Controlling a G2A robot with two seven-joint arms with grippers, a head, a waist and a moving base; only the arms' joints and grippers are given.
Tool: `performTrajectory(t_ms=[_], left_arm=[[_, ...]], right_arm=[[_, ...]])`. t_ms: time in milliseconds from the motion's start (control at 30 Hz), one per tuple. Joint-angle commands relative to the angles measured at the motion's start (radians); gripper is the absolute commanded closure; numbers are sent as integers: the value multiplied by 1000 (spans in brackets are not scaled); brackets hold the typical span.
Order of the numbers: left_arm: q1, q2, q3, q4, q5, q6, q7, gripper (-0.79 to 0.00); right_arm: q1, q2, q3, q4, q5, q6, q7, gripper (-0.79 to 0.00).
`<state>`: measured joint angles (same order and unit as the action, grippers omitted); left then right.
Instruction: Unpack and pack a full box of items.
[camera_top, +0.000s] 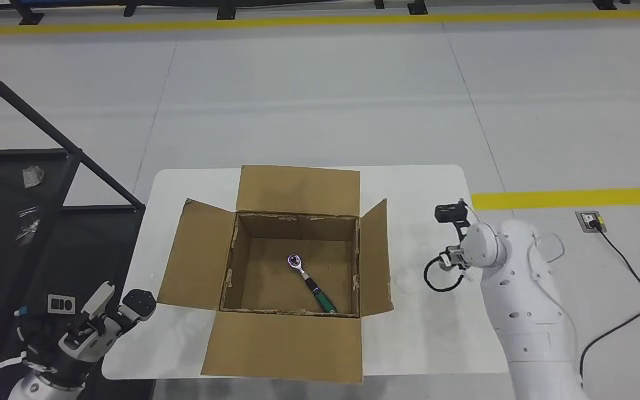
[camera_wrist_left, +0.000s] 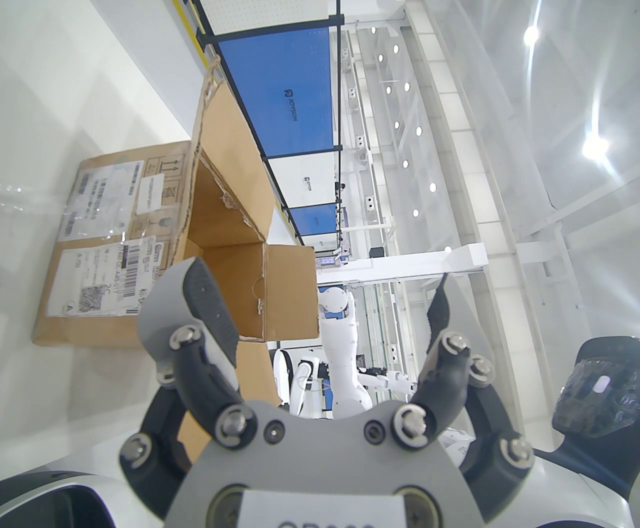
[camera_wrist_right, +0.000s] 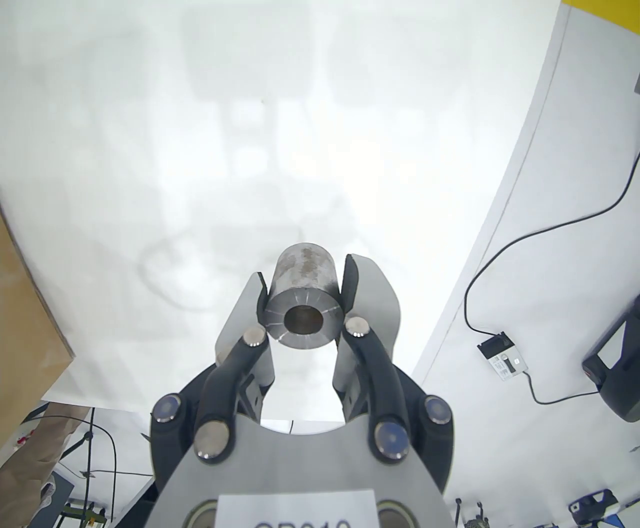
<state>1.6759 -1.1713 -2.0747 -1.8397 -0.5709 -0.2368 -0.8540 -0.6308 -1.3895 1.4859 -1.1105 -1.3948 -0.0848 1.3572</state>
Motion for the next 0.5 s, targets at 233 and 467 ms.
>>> performTrajectory(t_ms=[233,467], left_arm=[[0,0,0,0,0,0,0,-785],[0,0,0,0,0,0,0,-785]], right_arm=[[12,7,-5,73,30,-8,-29,0],[27,10,-16,123,61,-18,-48,-286]])
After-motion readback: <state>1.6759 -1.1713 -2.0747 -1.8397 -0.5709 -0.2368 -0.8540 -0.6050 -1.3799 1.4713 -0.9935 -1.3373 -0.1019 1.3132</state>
